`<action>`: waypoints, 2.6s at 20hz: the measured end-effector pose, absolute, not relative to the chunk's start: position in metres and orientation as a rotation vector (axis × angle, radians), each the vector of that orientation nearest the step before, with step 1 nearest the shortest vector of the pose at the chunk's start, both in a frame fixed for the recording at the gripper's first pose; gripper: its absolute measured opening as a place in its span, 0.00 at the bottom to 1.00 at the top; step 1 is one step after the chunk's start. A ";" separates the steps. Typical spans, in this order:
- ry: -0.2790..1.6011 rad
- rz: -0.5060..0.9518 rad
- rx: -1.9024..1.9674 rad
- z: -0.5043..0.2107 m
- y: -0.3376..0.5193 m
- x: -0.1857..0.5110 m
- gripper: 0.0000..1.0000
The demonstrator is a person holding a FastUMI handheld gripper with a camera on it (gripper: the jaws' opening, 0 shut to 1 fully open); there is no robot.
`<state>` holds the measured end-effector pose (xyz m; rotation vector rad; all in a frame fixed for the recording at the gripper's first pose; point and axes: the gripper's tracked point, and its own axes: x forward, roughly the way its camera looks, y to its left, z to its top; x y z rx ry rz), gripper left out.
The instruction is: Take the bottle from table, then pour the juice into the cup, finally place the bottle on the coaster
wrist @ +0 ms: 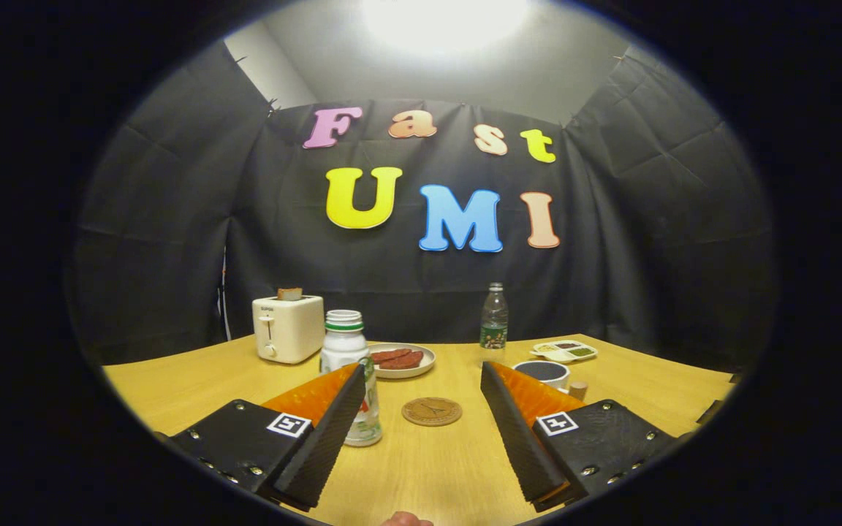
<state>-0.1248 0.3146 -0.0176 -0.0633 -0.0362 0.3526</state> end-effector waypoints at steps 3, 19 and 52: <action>-0.026 0.387 -0.067 -0.028 0.345 -0.116 0.97; 0.070 0.355 -0.171 -0.079 0.398 -0.053 0.97; 0.216 0.409 0.513 -0.039 0.345 -0.015 0.67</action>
